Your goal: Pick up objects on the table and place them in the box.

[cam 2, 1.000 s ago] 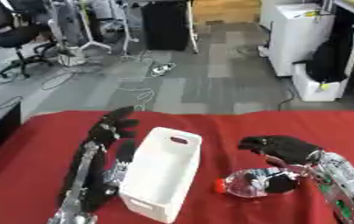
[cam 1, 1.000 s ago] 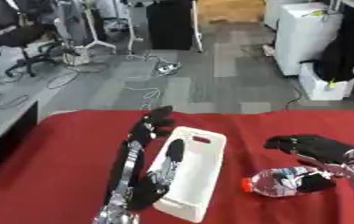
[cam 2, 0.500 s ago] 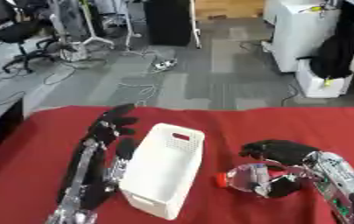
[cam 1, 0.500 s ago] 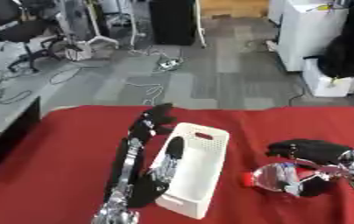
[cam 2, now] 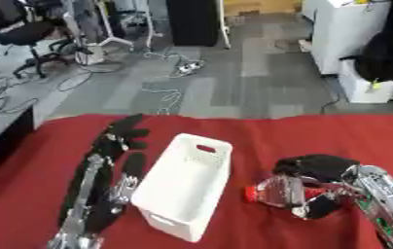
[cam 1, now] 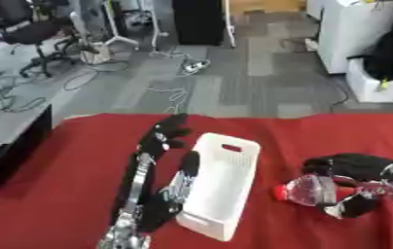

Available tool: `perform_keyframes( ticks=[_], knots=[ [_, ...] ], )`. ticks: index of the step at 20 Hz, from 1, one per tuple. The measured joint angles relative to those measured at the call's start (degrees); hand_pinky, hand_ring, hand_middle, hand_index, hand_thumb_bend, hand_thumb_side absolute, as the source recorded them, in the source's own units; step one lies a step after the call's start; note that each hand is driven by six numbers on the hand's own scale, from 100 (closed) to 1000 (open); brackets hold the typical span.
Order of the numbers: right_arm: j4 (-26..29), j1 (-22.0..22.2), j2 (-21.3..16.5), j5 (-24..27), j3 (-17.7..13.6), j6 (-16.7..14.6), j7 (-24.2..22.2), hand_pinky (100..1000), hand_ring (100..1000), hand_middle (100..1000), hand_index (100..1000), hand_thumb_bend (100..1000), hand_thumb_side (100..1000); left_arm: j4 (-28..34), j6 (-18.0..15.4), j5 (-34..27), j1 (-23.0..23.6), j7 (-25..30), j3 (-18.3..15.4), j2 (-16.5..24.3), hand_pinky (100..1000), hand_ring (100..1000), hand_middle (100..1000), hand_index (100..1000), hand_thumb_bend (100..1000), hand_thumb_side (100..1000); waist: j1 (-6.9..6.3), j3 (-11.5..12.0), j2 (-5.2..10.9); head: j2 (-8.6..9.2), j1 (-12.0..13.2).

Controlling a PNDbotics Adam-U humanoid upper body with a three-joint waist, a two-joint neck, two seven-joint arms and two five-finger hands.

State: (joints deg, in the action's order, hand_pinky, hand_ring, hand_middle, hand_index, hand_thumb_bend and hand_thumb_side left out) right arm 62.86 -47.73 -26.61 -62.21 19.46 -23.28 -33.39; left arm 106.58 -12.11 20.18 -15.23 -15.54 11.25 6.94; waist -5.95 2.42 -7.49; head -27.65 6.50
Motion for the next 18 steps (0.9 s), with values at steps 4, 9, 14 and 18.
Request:
perform_keyframes(
  ticks=[4, 9, 14, 18],
  knots=[
    [-2.2, -1.2, -0.7, -1.6, 0.4, -1.2, 0.4, 847, 896, 968, 1000, 336, 544, 0.1, 0.1, 0.0, 0.0, 0.2, 0.0, -0.3, 677, 776, 821, 885, 267, 783, -0.38, 0.8, -0.33, -0.02, -0.5],
    [-4.7, -2.4, -0.9, -4.0, 0.4, -2.8, 2.1, 792, 851, 938, 1000, 320, 556, 0.1, 0.1, -0.1, -0.1, 0.4, 0.0, -0.4, 678, 776, 821, 885, 267, 784, -0.42, 1.2, -0.65, -0.03, -0.9],
    [-6.0, -2.8, -1.2, -5.5, 0.4, -3.7, 4.1, 589, 640, 808, 1000, 321, 543, 0.1, 0.0, -0.2, -0.5, 0.5, 0.0, -0.4, 678, 776, 820, 885, 266, 784, -0.48, 1.5, -0.90, -0.03, -0.9],
    [-6.8, -3.3, -1.4, -6.5, 0.4, -4.0, 6.3, 238, 399, 599, 965, 315, 507, 0.3, -0.1, -0.2, -0.6, 0.6, 0.1, -0.4, 678, 776, 820, 885, 266, 784, -0.48, 1.6, -1.10, -0.05, -0.9]
  ],
)
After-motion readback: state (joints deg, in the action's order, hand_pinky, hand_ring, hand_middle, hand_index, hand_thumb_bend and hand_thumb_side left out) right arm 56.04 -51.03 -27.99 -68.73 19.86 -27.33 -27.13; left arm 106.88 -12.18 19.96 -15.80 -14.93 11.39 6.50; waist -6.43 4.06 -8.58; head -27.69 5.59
